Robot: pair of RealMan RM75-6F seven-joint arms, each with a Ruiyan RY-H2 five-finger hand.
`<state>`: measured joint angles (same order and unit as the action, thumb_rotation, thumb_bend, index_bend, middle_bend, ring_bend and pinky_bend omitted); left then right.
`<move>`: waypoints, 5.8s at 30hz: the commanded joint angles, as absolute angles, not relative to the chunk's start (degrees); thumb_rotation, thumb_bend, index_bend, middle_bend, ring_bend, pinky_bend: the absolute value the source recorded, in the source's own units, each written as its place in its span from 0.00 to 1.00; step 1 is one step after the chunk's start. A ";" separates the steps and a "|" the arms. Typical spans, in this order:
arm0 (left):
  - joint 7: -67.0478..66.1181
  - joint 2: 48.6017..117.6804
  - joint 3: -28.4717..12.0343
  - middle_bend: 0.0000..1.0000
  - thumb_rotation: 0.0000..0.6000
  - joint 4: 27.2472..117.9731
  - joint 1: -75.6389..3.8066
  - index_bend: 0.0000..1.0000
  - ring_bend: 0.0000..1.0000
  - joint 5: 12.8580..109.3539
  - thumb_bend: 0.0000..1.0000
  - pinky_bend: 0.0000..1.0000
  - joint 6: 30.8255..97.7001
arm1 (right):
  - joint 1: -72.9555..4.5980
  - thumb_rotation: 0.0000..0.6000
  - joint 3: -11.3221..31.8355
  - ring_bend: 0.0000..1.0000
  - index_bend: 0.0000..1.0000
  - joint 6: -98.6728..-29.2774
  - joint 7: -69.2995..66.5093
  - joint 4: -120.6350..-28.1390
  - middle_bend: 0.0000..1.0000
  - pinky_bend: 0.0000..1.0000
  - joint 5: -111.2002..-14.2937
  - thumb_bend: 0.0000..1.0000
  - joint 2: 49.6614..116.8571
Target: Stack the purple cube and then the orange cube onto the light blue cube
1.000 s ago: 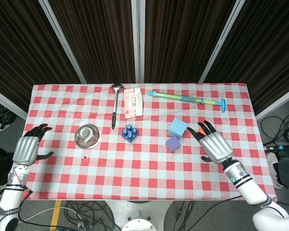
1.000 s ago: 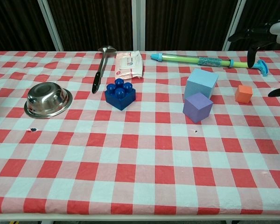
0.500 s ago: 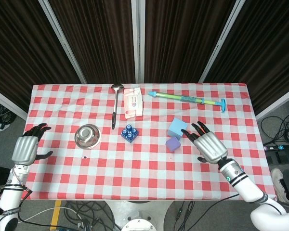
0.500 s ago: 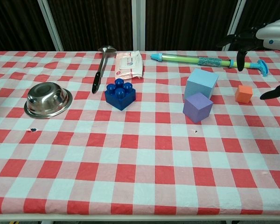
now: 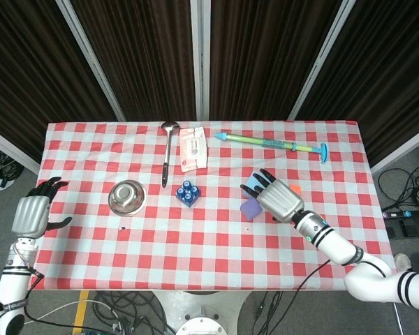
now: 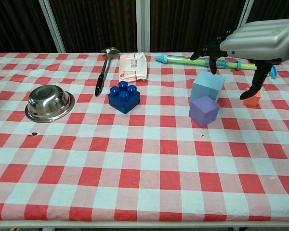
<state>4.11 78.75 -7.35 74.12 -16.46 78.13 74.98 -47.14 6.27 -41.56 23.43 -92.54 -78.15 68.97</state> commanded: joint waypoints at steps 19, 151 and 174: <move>4.47 78.98 -7.94 0.26 1.00 72.20 -16.35 0.29 0.22 76.31 0.06 0.31 73.78 | -51.45 1.00 4.53 0.01 0.04 -37.99 24.03 -83.73 0.29 0.00 -74.68 0.00 78.94; 3.70 82.82 -8.29 0.26 1.00 65.40 -17.26 0.29 0.22 73.72 0.06 0.31 69.42 | -62.64 1.00 -11.16 0.13 0.06 -57.98 -20.77 -46.68 0.47 0.10 -111.36 0.09 79.63; 3.86 83.11 -8.70 0.26 1.00 64.11 -17.17 0.29 0.22 72.83 0.06 0.31 68.83 | -64.23 1.00 -14.02 0.13 0.06 -59.93 -25.63 -40.52 0.47 0.12 -112.58 0.08 82.76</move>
<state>3.87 83.10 -8.70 64.11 -17.17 72.83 68.84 -64.18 -13.93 -59.88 -25.51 -40.63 -112.56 82.66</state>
